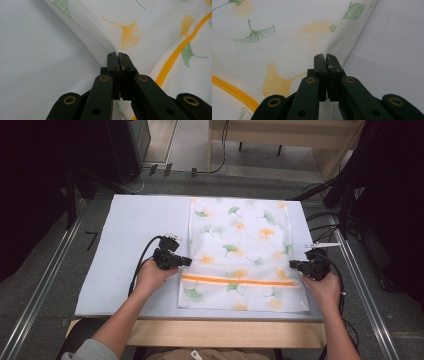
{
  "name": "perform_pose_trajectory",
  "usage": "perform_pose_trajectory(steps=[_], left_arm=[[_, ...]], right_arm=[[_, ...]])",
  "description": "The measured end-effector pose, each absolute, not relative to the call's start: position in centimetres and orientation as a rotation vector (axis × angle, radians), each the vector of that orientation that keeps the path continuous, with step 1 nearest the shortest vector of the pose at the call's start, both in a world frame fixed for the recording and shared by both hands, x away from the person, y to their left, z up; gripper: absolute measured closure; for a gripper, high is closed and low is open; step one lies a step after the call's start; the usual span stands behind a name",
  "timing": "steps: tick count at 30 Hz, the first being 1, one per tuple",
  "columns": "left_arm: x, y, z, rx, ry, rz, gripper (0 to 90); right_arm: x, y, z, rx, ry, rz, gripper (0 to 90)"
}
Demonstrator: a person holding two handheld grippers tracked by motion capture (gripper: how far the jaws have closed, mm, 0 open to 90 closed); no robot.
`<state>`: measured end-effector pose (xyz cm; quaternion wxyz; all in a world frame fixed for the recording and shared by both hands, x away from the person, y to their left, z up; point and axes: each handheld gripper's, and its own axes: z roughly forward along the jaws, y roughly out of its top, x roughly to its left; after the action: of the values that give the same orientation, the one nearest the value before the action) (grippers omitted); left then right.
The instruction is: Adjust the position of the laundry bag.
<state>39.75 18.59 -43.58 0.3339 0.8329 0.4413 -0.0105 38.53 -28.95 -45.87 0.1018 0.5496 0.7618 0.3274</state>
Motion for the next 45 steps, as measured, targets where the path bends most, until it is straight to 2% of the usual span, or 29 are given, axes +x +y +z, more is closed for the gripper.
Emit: perform_pose_trajectory(steps=[45], left_arm=[[38.8,27.2,-41.9,2.106,1.33,0.0,89.6]], right_arm=[[40.4,-20.8,-44.5,1.4,2.487,1.001,88.3]])
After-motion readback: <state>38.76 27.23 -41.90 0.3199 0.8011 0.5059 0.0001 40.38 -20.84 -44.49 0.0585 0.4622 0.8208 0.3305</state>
